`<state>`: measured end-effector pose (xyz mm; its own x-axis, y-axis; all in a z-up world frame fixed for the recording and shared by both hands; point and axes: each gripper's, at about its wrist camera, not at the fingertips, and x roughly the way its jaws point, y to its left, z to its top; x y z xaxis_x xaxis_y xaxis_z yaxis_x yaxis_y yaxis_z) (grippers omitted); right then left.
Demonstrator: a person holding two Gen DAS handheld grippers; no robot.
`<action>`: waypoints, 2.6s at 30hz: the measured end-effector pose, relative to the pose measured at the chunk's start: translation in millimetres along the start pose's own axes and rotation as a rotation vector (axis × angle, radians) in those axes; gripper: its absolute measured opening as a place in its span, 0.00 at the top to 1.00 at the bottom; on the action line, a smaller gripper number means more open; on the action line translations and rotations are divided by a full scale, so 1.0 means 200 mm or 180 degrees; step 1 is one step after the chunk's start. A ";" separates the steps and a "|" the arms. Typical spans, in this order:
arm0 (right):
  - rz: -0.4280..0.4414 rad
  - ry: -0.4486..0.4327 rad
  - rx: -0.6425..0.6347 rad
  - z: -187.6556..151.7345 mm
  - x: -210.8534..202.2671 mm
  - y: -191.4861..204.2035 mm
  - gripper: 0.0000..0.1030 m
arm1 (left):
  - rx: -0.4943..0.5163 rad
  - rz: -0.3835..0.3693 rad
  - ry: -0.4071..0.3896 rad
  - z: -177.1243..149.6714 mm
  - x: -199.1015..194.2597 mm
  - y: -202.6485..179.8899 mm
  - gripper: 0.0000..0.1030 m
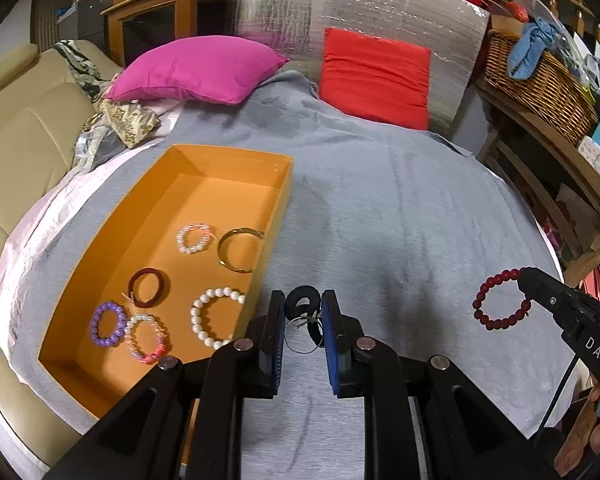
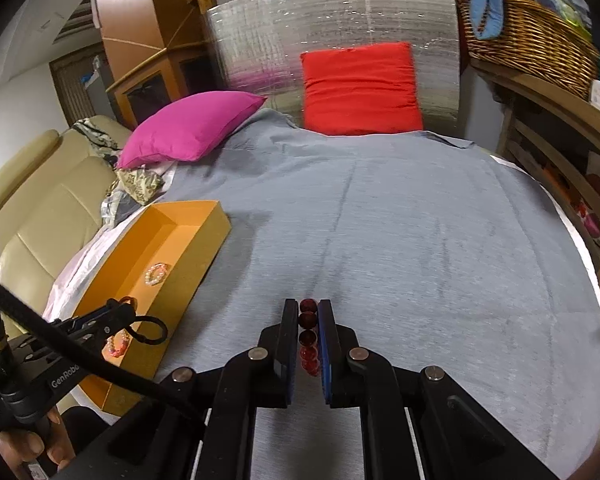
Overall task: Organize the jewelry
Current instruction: 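Carry the red bracelet and black hair tie with both tools over the orange box, then open both tools to drop the red bracelet and hair tie into the box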
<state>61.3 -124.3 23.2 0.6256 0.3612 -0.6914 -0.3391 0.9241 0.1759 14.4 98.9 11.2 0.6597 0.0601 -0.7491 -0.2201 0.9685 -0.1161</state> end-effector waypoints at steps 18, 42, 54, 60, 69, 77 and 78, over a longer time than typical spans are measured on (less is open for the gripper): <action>0.0251 0.0050 -0.0320 0.09 0.13 0.33 0.90 | -0.0321 0.0232 -0.0055 0.03 -0.02 0.32 0.82; 0.0647 0.0235 -0.0742 0.32 0.51 0.93 0.90 | -0.0558 0.0587 0.0175 0.13 0.23 0.72 0.82; 0.0560 0.0510 -0.0748 0.36 0.85 0.97 0.90 | -0.0616 0.0638 0.0289 0.20 0.38 0.81 0.82; 0.0520 0.0621 -0.0800 0.34 0.95 1.00 0.90 | -0.0646 0.0650 0.0320 0.20 0.43 0.83 0.82; 0.0467 0.0682 -0.0795 0.36 1.04 1.00 0.90 | -0.0665 0.0642 0.0342 0.22 0.46 0.84 0.82; 0.0462 0.0705 -0.0780 0.37 1.09 1.02 0.90 | -0.0655 0.0622 0.0343 0.24 0.47 0.84 0.82; 0.0463 0.0705 -0.0778 0.37 1.09 1.02 0.90 | -0.0655 0.0616 0.0336 0.24 0.47 0.84 0.82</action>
<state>180.6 153.1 -39.2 0.4000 0.4263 -0.8113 -0.5882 0.7983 0.1295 73.4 279.5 -47.2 0.5154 0.2029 -0.8326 -0.4826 0.8716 -0.0863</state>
